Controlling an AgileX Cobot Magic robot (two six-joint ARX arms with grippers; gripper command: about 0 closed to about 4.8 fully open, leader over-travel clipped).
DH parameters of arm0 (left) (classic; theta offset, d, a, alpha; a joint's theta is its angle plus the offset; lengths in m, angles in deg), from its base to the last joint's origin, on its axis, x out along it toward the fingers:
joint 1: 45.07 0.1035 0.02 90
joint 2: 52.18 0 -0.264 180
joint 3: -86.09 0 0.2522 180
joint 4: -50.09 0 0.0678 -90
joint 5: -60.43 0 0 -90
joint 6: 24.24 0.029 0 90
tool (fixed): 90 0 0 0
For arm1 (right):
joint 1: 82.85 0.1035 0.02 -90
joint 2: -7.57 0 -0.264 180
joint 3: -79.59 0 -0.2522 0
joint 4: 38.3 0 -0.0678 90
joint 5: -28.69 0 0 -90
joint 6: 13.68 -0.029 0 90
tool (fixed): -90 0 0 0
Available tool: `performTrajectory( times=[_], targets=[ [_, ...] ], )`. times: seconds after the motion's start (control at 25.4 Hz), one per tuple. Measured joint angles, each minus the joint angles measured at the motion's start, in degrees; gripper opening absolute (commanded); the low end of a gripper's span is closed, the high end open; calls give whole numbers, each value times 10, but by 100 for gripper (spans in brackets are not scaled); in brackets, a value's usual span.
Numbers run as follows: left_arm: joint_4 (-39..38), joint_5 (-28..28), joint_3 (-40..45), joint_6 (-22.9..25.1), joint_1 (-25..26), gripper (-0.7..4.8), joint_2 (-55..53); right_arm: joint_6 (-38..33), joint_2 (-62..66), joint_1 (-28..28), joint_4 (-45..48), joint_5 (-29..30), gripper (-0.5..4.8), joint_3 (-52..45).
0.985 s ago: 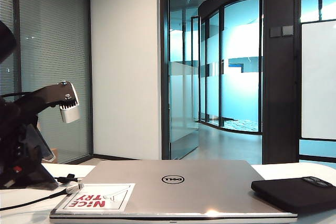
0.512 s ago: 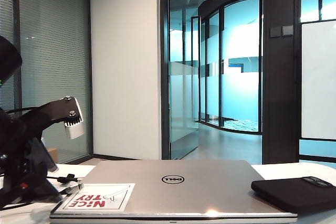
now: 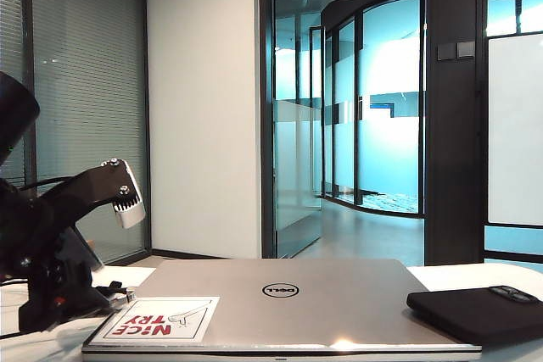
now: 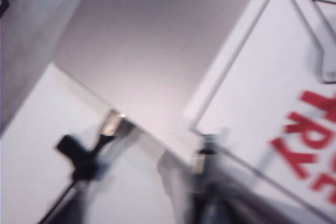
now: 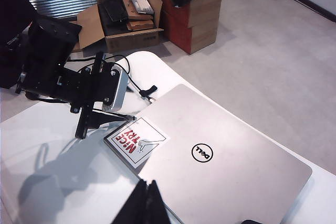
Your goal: Pick up the charging cable and the phone, plug the charging cable into the charging port on the phone, and finally place them back on the table.
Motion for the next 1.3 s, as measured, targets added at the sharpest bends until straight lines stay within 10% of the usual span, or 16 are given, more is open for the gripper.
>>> performTrajectory(
  times=[0.04, 0.83, 1.3],
  targets=[
    [-3, -2, 0, 0, 0, -6, -1, 0, 0, 0, 0, 0, -6, 0],
    [-137, -3, 5, -123, -2, -6, 127, 0, 0, 0, 10, -3, -6, 0],
    [-169, -4, 5, -505, -3, -6, 363, -79, 0, -37, 11, -43, -6, 0]
  ],
)
